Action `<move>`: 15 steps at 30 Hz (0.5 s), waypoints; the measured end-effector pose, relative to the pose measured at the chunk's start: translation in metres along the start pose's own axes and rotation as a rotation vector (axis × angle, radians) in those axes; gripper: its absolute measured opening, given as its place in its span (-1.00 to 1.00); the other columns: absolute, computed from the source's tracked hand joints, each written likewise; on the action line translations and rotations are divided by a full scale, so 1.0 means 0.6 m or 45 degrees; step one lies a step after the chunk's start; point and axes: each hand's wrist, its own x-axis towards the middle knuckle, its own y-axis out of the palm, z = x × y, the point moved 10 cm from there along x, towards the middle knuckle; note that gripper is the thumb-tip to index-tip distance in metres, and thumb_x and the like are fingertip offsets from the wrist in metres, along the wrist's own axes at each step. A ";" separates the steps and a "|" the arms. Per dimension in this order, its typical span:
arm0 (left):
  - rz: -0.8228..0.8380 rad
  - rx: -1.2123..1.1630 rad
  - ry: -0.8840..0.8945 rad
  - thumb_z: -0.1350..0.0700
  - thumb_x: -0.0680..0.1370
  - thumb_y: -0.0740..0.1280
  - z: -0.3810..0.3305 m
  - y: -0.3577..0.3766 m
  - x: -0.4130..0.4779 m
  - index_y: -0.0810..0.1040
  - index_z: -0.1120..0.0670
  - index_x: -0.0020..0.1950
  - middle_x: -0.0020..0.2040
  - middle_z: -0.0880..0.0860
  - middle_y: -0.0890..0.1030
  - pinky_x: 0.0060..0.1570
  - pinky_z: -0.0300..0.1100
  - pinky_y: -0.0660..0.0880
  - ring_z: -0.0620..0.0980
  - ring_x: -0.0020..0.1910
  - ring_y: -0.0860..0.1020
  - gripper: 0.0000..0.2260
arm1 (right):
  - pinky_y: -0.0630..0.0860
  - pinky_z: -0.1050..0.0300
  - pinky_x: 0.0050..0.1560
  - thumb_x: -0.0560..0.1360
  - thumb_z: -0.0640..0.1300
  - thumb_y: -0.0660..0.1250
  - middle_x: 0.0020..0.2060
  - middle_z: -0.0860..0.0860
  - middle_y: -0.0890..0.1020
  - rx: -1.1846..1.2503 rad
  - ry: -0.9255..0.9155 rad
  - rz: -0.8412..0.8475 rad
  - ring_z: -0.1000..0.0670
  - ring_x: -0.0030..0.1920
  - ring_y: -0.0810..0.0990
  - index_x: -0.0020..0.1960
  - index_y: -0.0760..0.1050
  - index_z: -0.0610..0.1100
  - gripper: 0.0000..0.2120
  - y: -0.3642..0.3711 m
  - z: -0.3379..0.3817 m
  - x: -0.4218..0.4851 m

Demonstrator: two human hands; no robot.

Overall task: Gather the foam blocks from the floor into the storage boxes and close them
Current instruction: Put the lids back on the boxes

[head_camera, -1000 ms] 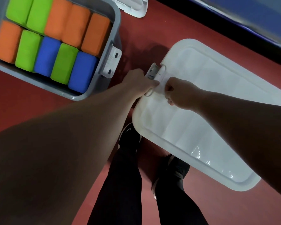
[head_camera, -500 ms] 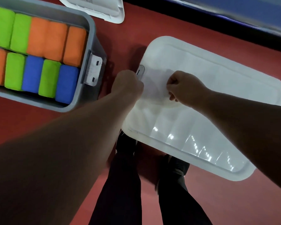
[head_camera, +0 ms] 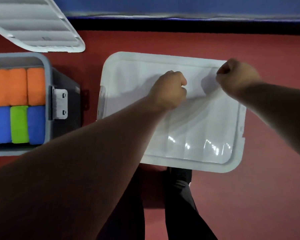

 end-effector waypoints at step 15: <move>0.203 0.385 0.347 0.20 0.62 0.24 -0.161 0.160 0.032 0.46 0.01 0.53 0.56 -0.05 0.40 0.49 -0.20 0.21 0.02 0.53 0.35 -0.54 | 0.48 0.01 -0.01 0.52 -0.01 0.44 -0.05 -0.15 0.61 0.281 0.483 0.227 -0.19 -0.01 0.56 -0.01 0.58 -0.25 -0.72 0.037 -0.263 -0.051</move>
